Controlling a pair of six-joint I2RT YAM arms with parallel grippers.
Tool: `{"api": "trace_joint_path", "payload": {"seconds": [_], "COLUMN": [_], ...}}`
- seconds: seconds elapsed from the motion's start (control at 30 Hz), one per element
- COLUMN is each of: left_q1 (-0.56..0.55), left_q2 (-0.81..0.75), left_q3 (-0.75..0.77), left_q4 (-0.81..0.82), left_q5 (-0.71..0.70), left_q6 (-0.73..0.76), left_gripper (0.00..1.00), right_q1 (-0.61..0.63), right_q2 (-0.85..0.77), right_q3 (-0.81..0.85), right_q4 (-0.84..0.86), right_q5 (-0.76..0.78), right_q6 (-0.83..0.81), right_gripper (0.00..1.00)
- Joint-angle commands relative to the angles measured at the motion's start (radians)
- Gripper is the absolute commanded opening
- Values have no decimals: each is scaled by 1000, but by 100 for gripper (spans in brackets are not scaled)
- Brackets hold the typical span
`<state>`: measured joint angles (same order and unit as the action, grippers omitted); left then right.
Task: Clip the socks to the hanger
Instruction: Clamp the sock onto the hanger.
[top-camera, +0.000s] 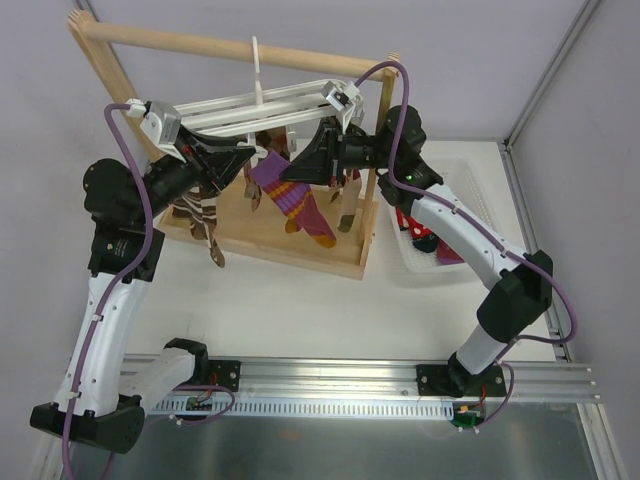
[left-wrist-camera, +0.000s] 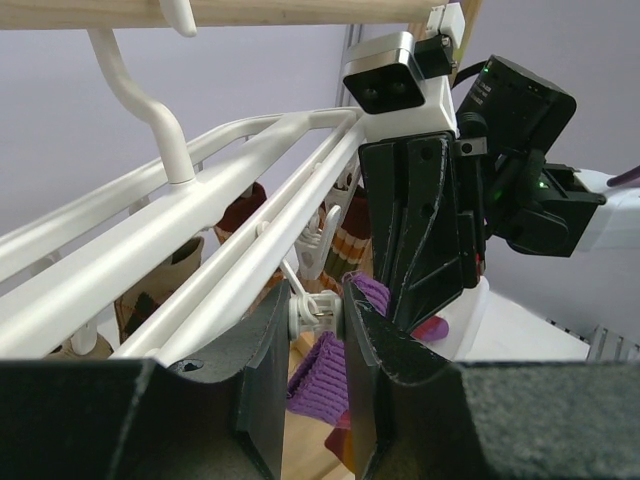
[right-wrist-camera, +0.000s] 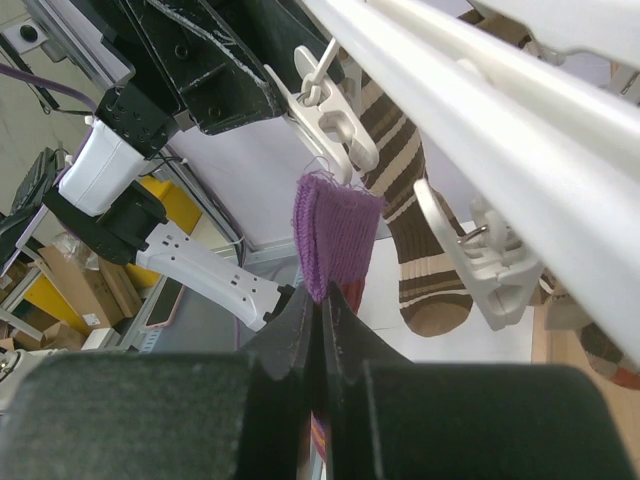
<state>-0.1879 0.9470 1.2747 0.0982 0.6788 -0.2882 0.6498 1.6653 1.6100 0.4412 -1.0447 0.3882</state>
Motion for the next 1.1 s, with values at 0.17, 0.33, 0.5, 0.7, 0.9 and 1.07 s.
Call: {"api": "trace_joint_path", "payload": {"seconds": [0.17,0.33,0.5,0.7,0.9,1.07], "left_q1": [-15,-15,-13,-13,-13,-13], "left_q2": [-28,-30,-33,-30,-34,-27], "left_q3": [-21,-28,-34,-41,-52,-63], "left_q4": [11,15,20,24,34,35], "left_q5": [211,225,232,234,231,223], "left_q6": [-26,-25,-19,-20,-25,-26], "left_gripper": [16,16,16,16,17,16], "right_q1": [-21,-21,-21,-21,-21,-18], "right_q2": [19,30,51,77,76,83], "right_q3": [48,77,123,183,200,214], "right_q4": [37,28,-22,-81,-194,-203], "right_q5": [32,41,67,98,215,288], "right_q6": [-12,-15,-43,-58,-114,-75], "right_gripper": [1,1,1,1,1,1]}}
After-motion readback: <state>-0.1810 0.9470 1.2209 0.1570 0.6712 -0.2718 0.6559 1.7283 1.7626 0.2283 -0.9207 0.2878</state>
